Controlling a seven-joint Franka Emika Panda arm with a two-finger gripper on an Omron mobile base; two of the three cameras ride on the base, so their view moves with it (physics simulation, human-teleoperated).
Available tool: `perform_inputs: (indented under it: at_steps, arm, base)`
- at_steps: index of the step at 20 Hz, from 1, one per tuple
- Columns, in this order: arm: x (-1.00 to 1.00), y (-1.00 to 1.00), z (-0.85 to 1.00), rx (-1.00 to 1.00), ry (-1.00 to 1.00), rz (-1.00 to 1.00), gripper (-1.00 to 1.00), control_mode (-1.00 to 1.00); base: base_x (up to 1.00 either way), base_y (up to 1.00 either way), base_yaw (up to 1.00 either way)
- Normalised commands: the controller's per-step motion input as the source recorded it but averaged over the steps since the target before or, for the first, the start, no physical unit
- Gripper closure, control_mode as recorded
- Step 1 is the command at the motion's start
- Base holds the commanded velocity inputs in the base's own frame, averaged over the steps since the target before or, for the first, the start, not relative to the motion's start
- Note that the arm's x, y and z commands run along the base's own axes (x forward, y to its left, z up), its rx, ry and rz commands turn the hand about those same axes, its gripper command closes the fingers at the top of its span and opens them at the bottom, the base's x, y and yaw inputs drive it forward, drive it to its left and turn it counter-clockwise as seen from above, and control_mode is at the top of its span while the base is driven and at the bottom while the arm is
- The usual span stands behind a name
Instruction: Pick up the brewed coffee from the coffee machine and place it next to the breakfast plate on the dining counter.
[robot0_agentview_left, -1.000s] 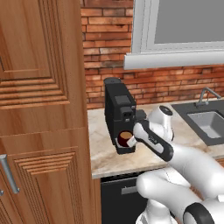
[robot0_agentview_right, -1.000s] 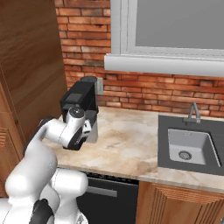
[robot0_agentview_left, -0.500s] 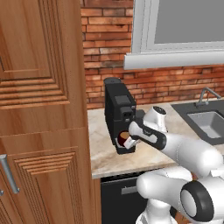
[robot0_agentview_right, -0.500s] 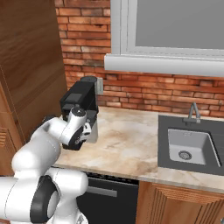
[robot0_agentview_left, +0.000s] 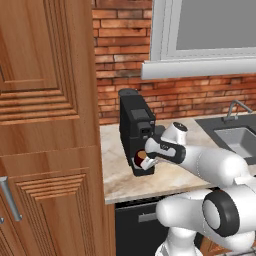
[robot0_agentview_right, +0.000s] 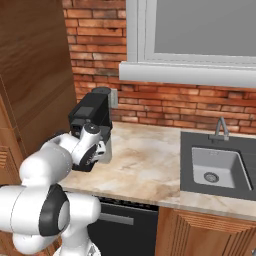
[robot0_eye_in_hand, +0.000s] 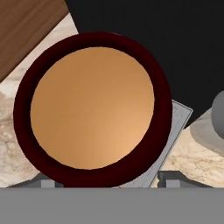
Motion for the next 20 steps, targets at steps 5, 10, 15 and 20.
perform_inputs:
  at_steps: [5, 10, 15, 20]
  arm:
    - [0.11, 0.01, -0.14, 0.0, -0.01, 0.0, 1.0, -1.0]
    - [0.11, 0.0, 0.0, 0.0, -0.02, 0.0, 1.0, -1.0]
    - [0.04, 0.0, 0.0, 0.0, 0.0, 0.0, 1.0, -1.0]
    - [-0.21, 0.0, 0.03, 0.0, -0.02, 0.0, 1.0, -1.0]
  base:
    - [0.0, 0.0, 0.0]
    - [0.0, 0.0, 0.0]
    - [0.0, 0.0, 0.0]
    - [0.0, 0.0, 0.0]
